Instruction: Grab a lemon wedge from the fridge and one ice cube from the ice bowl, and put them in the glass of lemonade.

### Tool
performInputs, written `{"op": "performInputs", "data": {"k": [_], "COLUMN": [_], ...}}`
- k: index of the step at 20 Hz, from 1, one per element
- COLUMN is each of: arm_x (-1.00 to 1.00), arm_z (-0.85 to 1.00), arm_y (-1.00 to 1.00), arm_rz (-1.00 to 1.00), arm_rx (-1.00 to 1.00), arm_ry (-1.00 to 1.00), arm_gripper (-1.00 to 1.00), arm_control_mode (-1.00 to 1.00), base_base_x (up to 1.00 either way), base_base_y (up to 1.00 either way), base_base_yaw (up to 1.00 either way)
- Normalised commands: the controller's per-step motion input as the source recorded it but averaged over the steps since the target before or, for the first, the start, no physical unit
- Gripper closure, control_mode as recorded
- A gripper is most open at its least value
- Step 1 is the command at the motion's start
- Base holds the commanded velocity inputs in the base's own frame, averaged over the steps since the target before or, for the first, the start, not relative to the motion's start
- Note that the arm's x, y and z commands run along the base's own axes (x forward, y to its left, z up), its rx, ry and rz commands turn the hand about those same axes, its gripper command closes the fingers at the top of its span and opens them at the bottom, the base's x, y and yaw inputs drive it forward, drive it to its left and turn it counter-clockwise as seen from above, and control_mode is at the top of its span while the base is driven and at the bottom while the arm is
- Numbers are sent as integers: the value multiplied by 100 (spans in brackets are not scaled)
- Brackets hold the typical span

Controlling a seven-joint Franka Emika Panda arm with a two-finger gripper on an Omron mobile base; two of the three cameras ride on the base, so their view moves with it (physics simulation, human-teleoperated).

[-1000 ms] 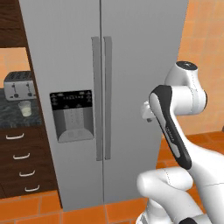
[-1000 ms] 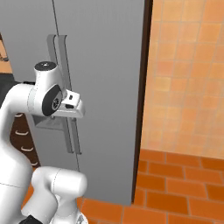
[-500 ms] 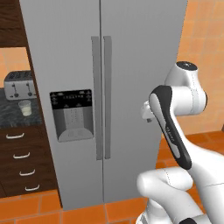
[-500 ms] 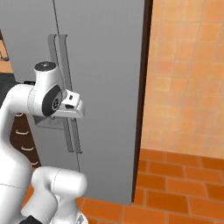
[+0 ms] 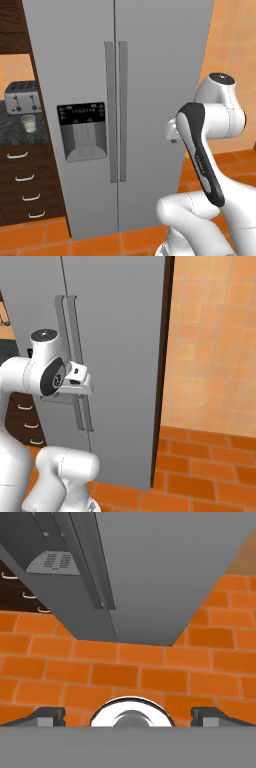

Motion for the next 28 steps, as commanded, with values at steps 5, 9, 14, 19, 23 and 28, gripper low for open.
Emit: {"op": "performInputs", "data": {"k": [5, 9, 14, 19, 23, 28], "arm_x": [-8, 55, 68, 70, 67, 61], "arm_z": [-22, -45, -42, -32, -23, 1], "arm_y": [11, 29, 35, 22, 5, 1], "arm_rz": [0, 0, 0, 0, 0, 0], "arm_rx": [2, 5, 8, 6, 1, -1], "arm_ry": [-34, -33, -40, -15, -2, 17], "arm_gripper": [-100, -100, -100, -100, -100, -100], "arm_control_mode": [-100, -100, -100, -100, -100, -100], "base_base_x": [0, 0, 0, 0, 0, 0], "base_base_y": [0, 0, 0, 0, 0, 0], "base_base_yaw": [0, 0, 0, 0, 0, 0]}}
